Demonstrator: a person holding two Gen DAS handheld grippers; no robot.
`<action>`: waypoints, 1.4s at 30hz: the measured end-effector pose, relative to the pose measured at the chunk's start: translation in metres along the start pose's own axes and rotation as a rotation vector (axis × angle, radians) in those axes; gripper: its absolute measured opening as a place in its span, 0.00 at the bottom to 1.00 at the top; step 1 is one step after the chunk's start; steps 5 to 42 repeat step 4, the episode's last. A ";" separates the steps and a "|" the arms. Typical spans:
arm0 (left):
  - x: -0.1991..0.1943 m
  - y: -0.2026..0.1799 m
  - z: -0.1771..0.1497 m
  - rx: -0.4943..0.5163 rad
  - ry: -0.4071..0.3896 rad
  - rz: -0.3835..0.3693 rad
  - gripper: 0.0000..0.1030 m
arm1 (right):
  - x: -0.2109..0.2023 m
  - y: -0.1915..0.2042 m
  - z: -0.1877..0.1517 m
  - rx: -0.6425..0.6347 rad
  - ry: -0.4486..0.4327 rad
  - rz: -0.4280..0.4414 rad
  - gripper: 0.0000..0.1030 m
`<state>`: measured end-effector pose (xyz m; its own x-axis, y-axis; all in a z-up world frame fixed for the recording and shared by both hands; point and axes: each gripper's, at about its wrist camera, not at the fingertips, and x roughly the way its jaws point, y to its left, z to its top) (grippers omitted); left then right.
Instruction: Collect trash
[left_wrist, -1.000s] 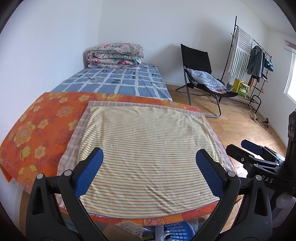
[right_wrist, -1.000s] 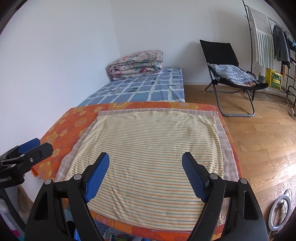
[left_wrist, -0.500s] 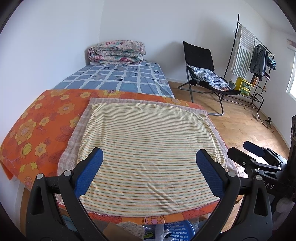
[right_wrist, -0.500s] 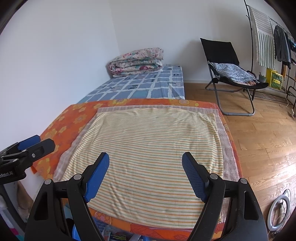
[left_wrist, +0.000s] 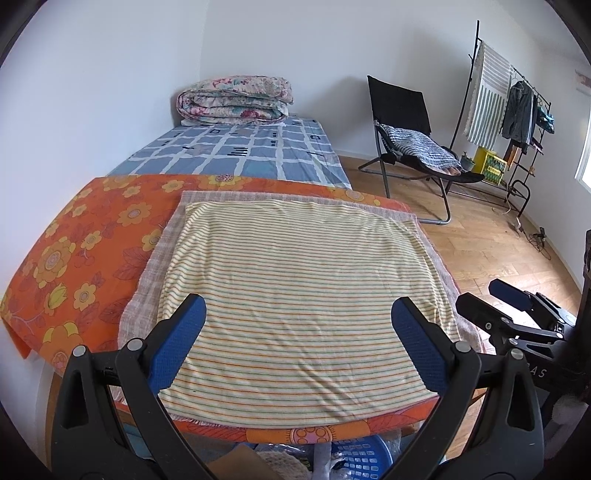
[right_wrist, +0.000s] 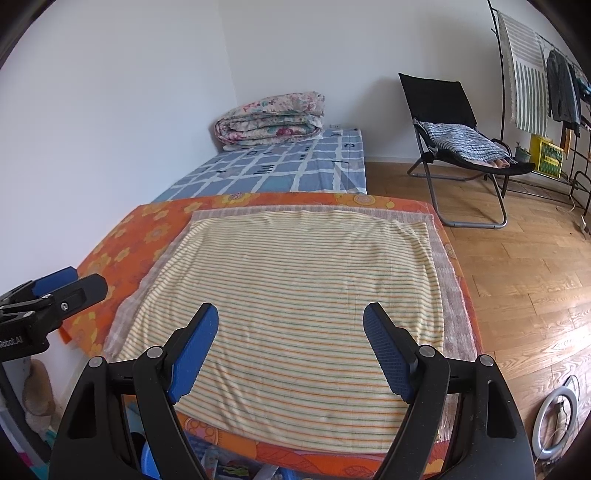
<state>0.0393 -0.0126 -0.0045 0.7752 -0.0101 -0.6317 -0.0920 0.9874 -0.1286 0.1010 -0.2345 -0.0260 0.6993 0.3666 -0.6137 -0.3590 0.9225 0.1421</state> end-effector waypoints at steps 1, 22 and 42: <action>0.000 0.000 0.000 -0.002 -0.001 -0.003 0.99 | 0.000 0.000 0.000 -0.001 0.001 0.000 0.78; 0.000 0.000 0.000 -0.002 -0.002 -0.002 0.99 | 0.002 0.000 0.000 -0.001 0.004 0.001 0.79; 0.000 0.000 0.000 -0.002 -0.002 -0.002 0.99 | 0.002 0.000 0.000 -0.001 0.004 0.001 0.79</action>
